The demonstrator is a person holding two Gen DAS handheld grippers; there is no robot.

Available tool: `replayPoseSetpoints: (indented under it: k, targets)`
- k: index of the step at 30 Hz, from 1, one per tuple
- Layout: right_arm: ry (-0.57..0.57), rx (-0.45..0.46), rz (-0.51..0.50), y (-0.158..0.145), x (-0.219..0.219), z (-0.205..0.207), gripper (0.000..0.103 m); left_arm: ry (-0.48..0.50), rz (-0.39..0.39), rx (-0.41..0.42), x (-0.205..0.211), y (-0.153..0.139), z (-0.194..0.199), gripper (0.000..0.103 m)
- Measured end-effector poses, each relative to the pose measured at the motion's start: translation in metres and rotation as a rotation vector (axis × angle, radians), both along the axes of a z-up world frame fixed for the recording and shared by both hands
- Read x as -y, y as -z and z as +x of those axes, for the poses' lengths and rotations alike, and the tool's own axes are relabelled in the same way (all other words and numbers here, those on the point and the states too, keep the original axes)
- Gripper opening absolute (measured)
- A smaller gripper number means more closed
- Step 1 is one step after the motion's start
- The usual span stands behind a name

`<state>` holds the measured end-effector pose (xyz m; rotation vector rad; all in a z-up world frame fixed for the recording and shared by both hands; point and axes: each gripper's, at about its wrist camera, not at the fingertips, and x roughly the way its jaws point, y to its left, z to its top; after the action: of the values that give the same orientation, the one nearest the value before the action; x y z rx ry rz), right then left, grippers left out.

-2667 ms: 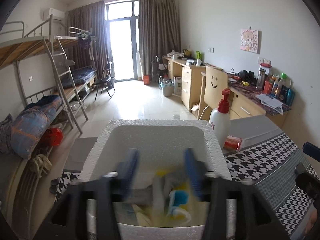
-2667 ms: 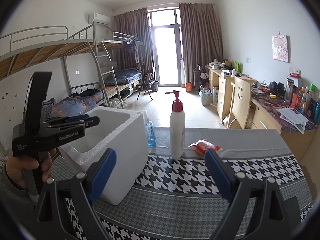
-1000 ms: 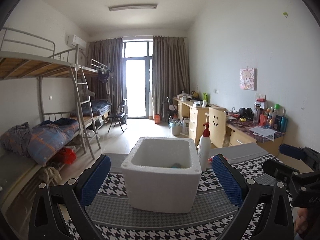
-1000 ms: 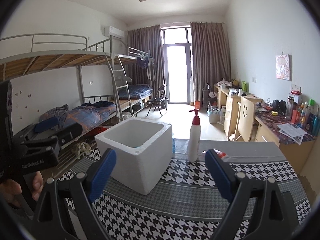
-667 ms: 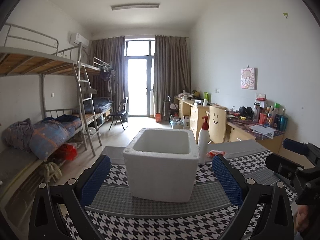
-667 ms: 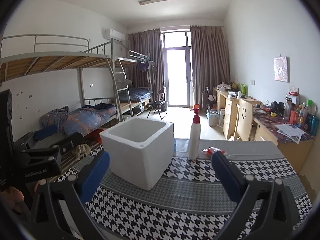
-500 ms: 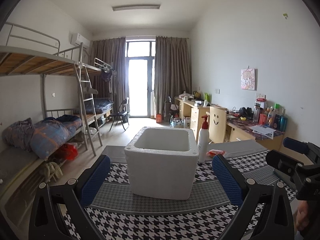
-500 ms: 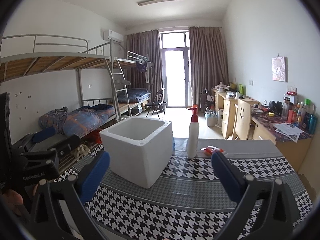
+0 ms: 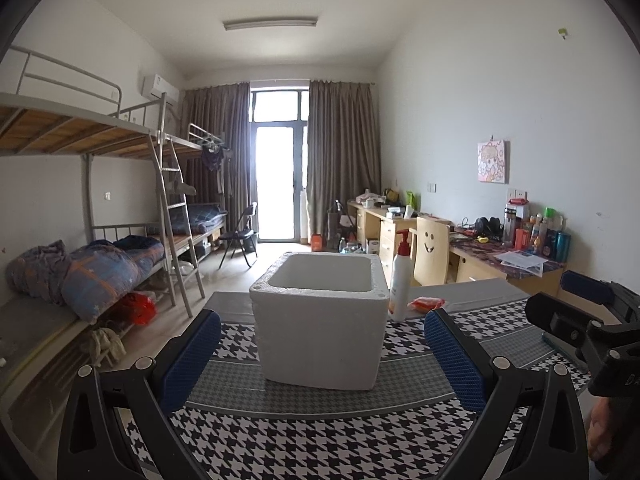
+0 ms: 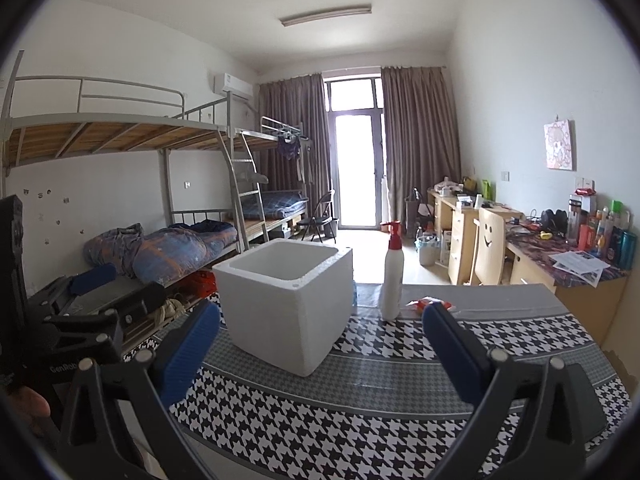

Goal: Organize soft objects

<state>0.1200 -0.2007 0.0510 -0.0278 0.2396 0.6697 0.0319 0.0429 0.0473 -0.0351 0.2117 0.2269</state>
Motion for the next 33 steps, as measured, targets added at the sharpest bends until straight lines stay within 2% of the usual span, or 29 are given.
replayPoseSetpoints:
  k: [33]
  targets:
    - [0.069,0.029,0.017,0.019,0.009,-0.025,0.103,0.011,-0.022,0.016,0.001,0.018,-0.017,0.102]
